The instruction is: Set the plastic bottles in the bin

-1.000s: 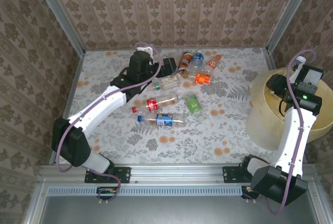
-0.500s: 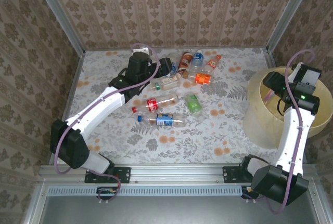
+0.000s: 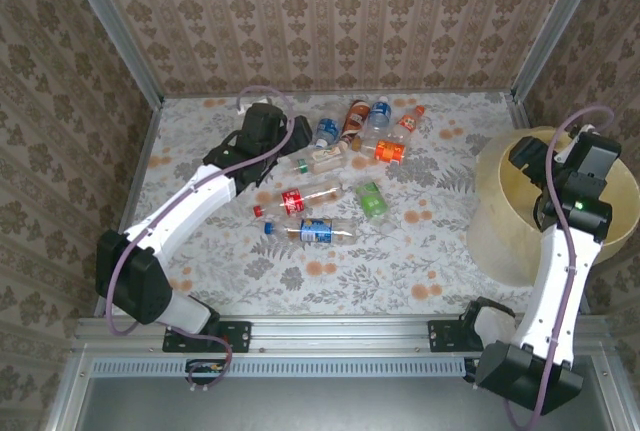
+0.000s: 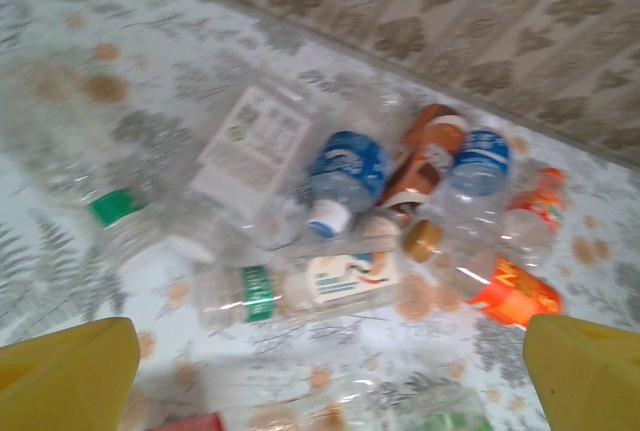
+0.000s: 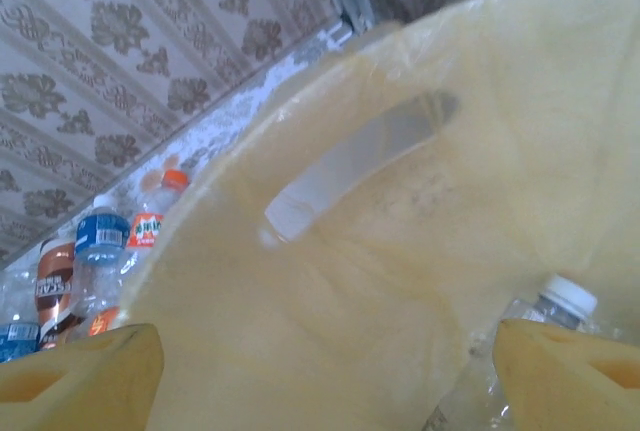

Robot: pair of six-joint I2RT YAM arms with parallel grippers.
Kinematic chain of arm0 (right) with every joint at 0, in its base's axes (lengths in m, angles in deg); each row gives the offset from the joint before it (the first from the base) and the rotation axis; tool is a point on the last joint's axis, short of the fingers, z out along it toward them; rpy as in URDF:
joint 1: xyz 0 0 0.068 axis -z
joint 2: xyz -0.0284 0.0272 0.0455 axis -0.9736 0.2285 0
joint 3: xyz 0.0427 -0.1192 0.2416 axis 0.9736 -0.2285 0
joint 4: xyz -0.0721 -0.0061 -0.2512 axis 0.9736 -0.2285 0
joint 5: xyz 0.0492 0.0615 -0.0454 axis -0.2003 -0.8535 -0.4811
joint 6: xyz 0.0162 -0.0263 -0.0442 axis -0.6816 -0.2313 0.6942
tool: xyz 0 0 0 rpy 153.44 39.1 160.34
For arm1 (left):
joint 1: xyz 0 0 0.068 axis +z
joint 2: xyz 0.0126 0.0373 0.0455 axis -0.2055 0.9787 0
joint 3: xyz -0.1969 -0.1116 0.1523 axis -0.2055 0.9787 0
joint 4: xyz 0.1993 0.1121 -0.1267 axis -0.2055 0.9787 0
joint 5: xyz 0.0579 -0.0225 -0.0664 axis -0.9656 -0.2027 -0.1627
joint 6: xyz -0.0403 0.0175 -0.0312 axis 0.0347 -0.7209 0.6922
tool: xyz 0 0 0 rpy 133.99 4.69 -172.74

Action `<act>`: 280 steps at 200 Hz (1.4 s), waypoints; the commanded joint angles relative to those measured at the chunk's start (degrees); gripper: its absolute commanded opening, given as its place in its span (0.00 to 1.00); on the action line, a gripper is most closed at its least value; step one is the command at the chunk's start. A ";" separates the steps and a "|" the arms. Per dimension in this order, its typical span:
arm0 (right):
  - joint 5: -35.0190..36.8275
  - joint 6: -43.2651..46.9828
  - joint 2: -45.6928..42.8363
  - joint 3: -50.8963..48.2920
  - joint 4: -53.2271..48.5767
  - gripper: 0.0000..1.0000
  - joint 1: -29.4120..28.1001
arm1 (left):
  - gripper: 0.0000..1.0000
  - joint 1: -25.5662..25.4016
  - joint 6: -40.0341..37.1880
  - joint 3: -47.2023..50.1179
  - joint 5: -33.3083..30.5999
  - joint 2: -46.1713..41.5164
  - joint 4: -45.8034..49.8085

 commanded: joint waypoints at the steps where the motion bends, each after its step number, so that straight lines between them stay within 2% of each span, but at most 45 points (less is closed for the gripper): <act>1: 4.03 -1.92 -3.62 2.88 1.81 0.89 -1.91 | 1.00 2.52 7.26 0.22 -3.16 -1.90 9.24; 17: 3.38 -1.03 -4.12 4.89 2.05 0.92 -5.15 | 1.00 3.91 10.95 3.47 -1.62 -3.26 10.58; 30: 3.05 0.20 -3.78 5.95 2.41 1.00 -9.21 | 1.00 4.50 13.93 6.07 -1.30 -4.55 11.43; 56: 2.22 2.66 -3.27 4.84 6.75 1.00 -18.90 | 1.00 5.12 18.35 10.64 -1.56 -7.56 13.60; 87: -2.13 5.09 -2.29 0.60 16.25 1.00 -29.47 | 1.00 6.54 22.52 15.63 1.57 -10.66 13.22; 96: -2.06 6.70 -1.05 0.25 17.16 1.00 -33.36 | 1.00 8.80 23.63 16.97 2.28 -11.41 12.80; 130: 5.17 15.23 8.72 2.98 13.46 1.00 -47.37 | 1.00 10.66 24.86 21.63 5.11 -13.83 8.48; 152: 12.43 17.51 17.64 5.66 9.59 1.00 -53.26 | 1.00 11.32 24.97 23.76 6.86 -14.83 5.50; 173: 15.34 14.57 25.28 7.72 6.19 1.00 -55.24 | 1.00 11.55 25.45 24.02 6.70 -15.07 6.48; 227: 12.70 7.38 39.60 7.15 4.88 1.00 -57.50 | 1.00 11.98 27.27 24.16 3.40 -16.35 10.45; 280: 12.27 4.87 49.67 7.71 5.79 0.92 -58.36 | 1.00 12.13 29.21 26.41 2.01 -18.13 9.44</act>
